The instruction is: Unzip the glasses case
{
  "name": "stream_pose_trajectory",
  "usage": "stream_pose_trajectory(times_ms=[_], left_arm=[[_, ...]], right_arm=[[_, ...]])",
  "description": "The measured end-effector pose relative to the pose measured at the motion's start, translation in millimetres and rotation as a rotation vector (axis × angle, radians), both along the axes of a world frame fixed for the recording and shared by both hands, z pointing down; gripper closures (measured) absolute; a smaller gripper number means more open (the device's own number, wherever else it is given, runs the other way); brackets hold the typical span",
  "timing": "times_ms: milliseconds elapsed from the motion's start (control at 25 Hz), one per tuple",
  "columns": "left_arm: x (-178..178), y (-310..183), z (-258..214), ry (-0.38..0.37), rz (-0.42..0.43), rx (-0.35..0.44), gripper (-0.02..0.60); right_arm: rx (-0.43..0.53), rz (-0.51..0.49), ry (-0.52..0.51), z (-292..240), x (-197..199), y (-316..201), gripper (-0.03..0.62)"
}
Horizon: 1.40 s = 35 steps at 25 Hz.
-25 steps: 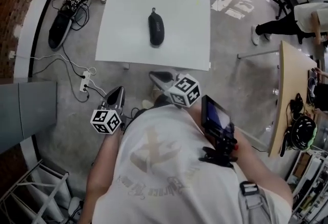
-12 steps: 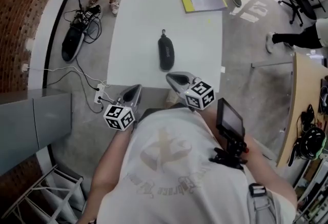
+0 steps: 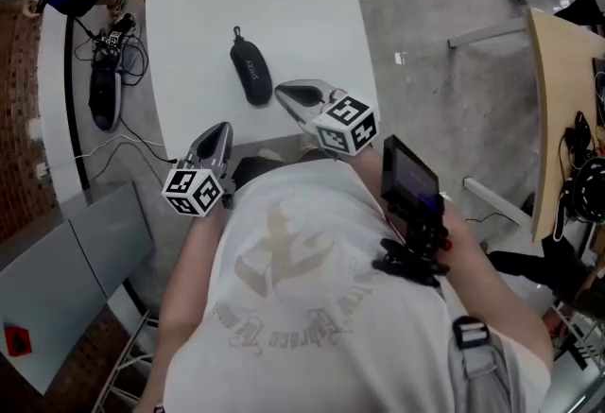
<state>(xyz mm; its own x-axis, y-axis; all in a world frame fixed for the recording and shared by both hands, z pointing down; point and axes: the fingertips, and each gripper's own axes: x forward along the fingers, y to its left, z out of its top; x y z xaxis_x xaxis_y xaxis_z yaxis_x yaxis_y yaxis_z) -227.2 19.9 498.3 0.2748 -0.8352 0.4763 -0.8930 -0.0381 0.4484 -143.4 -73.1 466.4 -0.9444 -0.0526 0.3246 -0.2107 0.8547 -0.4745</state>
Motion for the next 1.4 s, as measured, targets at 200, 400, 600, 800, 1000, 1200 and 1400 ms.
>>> stream_pose_trajectory(times_ms=[200,400,600,800,1000,1200,1400], left_arm=[[-7,-22,-7,-0.005,0.076,-0.004,0.575],[17,-39,0,0.014,0.166,-0.031,0.575],[-16,-47,10,0.034,0.245,-0.027,0.575],[-41,-64,10,0.042,0.275,-0.026,0.575],[-26,-85,11,0.080,0.361,-0.037,0.575],[-14,-91,10,0.061,0.477,-0.033,0.575],[9,-96,4,0.075,0.549,0.007,0.577]], right_arm=[[-0.018,0.087,-0.006,3,3,-7,0.586],[-0.038,0.167,-0.006,5,24,-21,0.586],[-0.028,0.289,-0.005,-3,4,-34,0.586],[0.003,0.363,-0.015,-21,-10,-59,0.586],[0.002,0.420,0.004,-21,1,-69,0.586],[-0.018,0.459,0.040,-10,-1,-57,0.586],[-0.035,0.482,0.046,0,12,-53,0.586]])
